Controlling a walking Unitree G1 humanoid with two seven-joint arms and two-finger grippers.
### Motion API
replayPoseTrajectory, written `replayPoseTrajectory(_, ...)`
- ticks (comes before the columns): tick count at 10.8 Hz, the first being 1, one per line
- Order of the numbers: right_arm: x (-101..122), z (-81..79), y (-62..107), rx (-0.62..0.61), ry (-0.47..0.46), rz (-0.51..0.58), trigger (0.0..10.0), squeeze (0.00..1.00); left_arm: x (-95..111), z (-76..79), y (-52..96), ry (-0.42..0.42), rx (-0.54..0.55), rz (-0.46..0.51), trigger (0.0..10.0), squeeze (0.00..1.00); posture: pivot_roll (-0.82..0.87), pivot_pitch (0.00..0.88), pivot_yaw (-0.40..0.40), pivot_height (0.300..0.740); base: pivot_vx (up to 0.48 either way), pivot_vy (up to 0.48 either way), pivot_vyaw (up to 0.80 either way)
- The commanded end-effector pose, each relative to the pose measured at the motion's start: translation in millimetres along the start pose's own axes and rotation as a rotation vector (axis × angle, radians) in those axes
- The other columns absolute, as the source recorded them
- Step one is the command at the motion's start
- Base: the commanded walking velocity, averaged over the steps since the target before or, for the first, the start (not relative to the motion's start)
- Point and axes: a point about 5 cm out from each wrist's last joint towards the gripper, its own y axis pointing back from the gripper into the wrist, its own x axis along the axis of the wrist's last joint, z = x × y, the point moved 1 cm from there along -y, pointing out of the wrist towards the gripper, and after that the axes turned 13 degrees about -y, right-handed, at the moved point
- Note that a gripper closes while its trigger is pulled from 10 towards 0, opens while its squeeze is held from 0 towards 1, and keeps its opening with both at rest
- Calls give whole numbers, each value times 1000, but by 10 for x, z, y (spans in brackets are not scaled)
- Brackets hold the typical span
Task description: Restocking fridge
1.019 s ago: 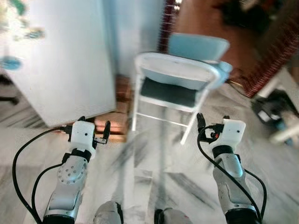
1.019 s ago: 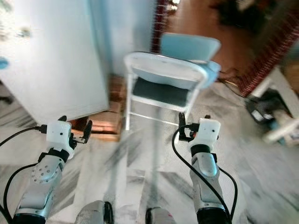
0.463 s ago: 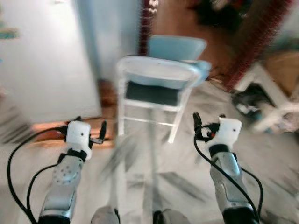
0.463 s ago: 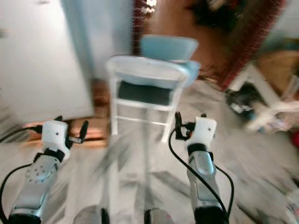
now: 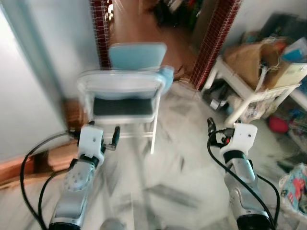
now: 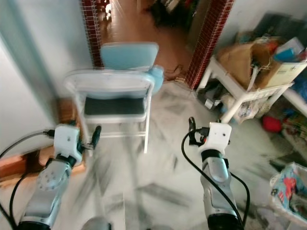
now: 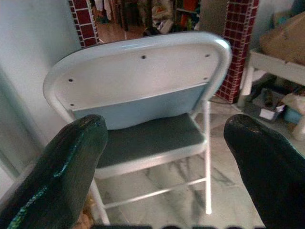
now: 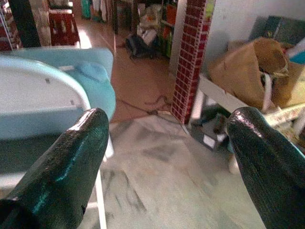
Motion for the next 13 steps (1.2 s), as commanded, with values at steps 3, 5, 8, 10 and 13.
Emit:
replayPoseTrajectory(3, -49, -58, -4, 19, -3, -19, 10000, 0, -90, -18, 34, 4, 13, -57, 10000, 0, 110, 85, -73, 740, 129, 0, -800)
replayPoseTrajectory(5, -72, -65, -1, 20, -7, -27, 10000, 0, -129, 11, 43, 11, 18, -86, 10000, 0, 114, 83, -72, 740, 0, 0, -800)
replayPoseTrajectory(8, -87, -75, -14, 18, -15, -32, 10000, 0, -167, 14, 48, 28, 29, -114, 10000, 0, 118, 78, -71, 740, 0, 0, -800)
replayPoseTrajectory(10, -93, -72, -25, 15, -16, -35, 10000, 0, -167, -2, 43, 27, 38, -115, 10000, 0, 119, 77, -71, 740, 0, 0, -800)
replayPoseTrajectory(13, -95, -69, -30, 13, -18, -35, 10000, 0, -177, -8, 35, 28, 34, -127, 10000, 0, 120, 78, -70, 740, 0, 0, -800)
